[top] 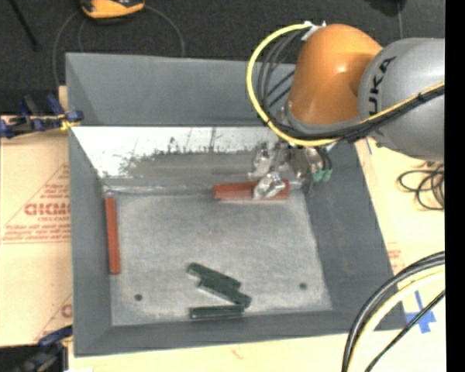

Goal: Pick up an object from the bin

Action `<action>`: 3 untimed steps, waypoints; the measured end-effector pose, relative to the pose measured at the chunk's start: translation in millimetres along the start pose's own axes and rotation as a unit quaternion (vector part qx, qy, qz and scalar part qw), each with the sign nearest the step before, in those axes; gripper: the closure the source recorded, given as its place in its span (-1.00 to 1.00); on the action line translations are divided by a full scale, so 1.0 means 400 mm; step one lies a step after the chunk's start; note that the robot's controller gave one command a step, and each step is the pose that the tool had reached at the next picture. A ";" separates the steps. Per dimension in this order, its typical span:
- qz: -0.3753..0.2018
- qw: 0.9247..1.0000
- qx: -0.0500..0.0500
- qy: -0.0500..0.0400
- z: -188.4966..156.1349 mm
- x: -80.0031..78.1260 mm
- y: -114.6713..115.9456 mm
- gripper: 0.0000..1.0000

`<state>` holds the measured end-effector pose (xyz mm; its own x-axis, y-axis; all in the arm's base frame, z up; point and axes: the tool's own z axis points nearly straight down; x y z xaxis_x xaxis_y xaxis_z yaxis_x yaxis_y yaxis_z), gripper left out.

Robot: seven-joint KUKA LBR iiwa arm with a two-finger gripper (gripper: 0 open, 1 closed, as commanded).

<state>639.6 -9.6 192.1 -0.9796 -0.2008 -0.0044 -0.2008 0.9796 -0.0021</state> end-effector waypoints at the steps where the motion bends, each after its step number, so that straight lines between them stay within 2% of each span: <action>1: 0.020 1.000 -0.002 0.001 -0.015 0.003 -0.023 1.00; 2: 0.054 0.999 0.000 0.001 -0.148 0.015 -0.073 1.00; 3: 0.033 0.999 0.000 0.002 -0.178 0.014 -0.077 1.00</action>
Offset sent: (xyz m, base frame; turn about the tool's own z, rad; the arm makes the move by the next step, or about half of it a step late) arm -0.0020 -0.0308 0.0862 0.0447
